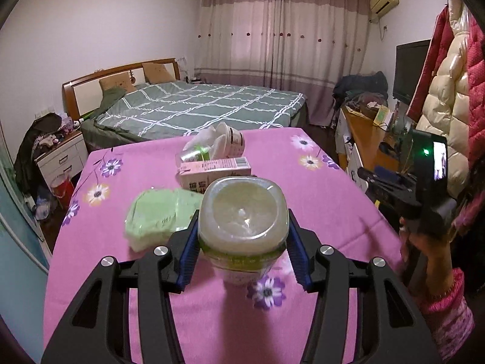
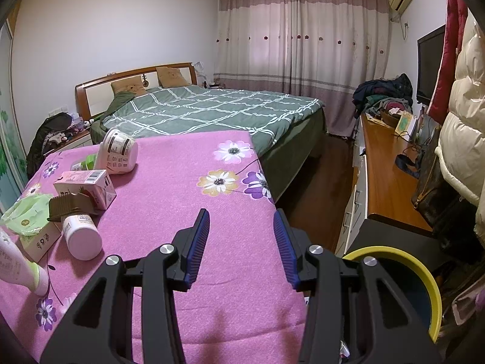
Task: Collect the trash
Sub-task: 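Carry the drink bottle with the left gripper into the yellow bin and release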
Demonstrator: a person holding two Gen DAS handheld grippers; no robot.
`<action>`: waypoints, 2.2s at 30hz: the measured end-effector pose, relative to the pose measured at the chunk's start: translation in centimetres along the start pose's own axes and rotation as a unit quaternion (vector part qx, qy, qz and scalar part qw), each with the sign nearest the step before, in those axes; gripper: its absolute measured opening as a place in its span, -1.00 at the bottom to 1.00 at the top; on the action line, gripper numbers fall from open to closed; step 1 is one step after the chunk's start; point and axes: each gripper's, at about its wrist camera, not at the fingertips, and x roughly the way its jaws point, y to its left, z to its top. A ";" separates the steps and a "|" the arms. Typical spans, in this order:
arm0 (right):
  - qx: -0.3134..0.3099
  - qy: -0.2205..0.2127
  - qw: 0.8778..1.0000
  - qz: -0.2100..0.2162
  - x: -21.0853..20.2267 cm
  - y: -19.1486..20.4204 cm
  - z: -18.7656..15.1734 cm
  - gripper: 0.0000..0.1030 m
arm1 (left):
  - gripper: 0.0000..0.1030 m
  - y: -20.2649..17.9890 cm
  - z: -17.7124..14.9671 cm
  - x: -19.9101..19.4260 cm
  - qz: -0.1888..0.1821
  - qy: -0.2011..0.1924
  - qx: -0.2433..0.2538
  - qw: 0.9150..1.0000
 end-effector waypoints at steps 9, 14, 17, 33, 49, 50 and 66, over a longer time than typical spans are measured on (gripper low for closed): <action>0.007 -0.004 1.000 0.001 0.0 -0.2 -0.1 -0.14 | 0.01 -1.1 1.4 2.3 0.015 -0.007 0.007 1.000; 0.031 -0.019 0.999 -0.006 -0.9 -1.4 -0.4 -0.06 | 0.01 -1.2 1.9 2.5 -0.004 -0.002 -0.008 1.000; 0.057 -0.021 0.998 -0.002 -2.7 -3.4 -1.0 -0.06 | 0.01 -2.0 2.1 2.0 -0.013 -0.004 -0.002 1.000; 0.127 -0.002 0.983 -0.134 -11.1 -16.0 -7.1 -0.05 | 0.01 -16.3 5.1 2.9 -0.166 -0.006 0.075 0.983; 0.171 0.015 0.971 -0.168 -12.2 -20.5 -9.5 0.05 | 0.01 -31.9 3.7 12.5 -0.259 0.070 0.113 0.957; 0.171 0.015 0.971 -0.167 -12.2 -20.4 -9.5 0.05 | 0.13 -31.8 3.4 12.7 -0.258 0.072 0.111 0.957; 0.127 0.024 0.985 -0.116 -10.1 -14.6 -7.5 0.06 | 0.62 -14.9 4.3 5.7 -0.146 0.007 0.030 0.989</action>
